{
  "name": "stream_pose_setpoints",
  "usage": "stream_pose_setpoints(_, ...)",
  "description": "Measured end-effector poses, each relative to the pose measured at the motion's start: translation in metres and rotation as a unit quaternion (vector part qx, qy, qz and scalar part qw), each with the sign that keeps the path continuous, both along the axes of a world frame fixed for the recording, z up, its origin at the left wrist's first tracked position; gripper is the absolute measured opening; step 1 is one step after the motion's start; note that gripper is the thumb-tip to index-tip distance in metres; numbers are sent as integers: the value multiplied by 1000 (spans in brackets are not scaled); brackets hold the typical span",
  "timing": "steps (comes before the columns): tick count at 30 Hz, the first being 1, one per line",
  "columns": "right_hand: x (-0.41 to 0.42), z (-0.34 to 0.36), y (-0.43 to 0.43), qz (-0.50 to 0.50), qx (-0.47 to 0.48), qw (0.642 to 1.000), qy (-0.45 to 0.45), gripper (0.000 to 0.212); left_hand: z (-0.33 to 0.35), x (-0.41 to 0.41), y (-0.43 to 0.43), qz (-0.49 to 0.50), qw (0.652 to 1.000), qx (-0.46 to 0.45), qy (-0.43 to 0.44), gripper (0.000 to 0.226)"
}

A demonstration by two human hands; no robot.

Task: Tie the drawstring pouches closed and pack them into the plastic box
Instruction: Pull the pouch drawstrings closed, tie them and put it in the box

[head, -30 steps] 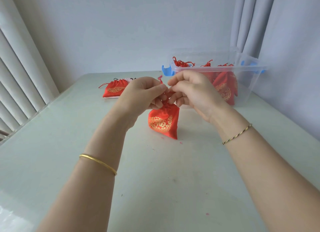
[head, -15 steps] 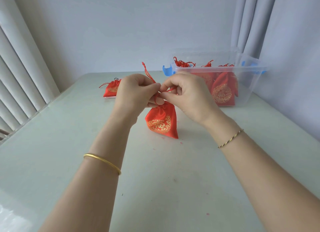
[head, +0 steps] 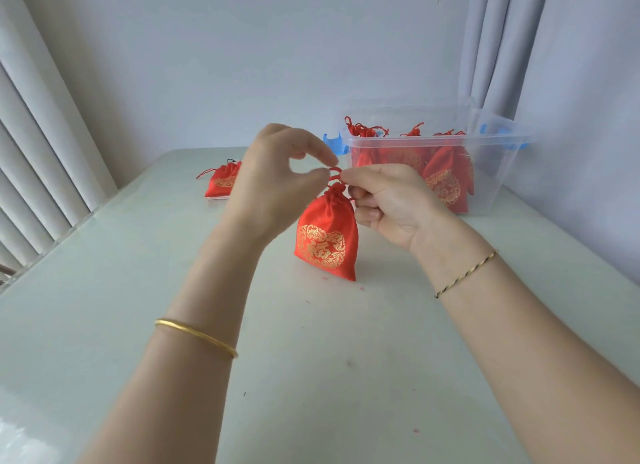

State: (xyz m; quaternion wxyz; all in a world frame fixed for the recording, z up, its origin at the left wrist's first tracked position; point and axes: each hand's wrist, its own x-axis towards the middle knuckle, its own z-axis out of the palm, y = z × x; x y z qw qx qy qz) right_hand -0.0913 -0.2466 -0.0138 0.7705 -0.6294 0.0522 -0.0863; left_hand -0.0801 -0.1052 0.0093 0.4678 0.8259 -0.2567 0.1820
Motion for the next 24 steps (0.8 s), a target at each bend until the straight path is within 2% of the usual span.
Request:
stream_pose_setpoints(3,-2,3,0,13,50,999,16,27,-7,1,-6,34,998,41,-32,9)
stream_pose_setpoints(5,-2,3,0,20,68,997,22,27,-10,3,-7,47,997,53,-45,10)
stream_pose_setpoints(10,-2,3,-2,54,68,996,23,26,-14,9,-7,57,994,70,-59,7)
stream_pose_setpoints(13,-2,2,-6,69,30,997,16,22,-16,10,-8,56,994,84,-52,3)
stream_pose_setpoints(17,-1,1,-18,1,-105,994,-18,11,-16,14,-6,72,991,107,-31,7)
stream_pose_setpoints(21,2,-1,-32,-29,-127,991,-26,16,-23,17,-5,123,982,135,-45,8)
stream_pose_setpoints(24,4,-11,-35,-22,-173,985,10,16,-30,18,-8,123,976,173,-47,9)
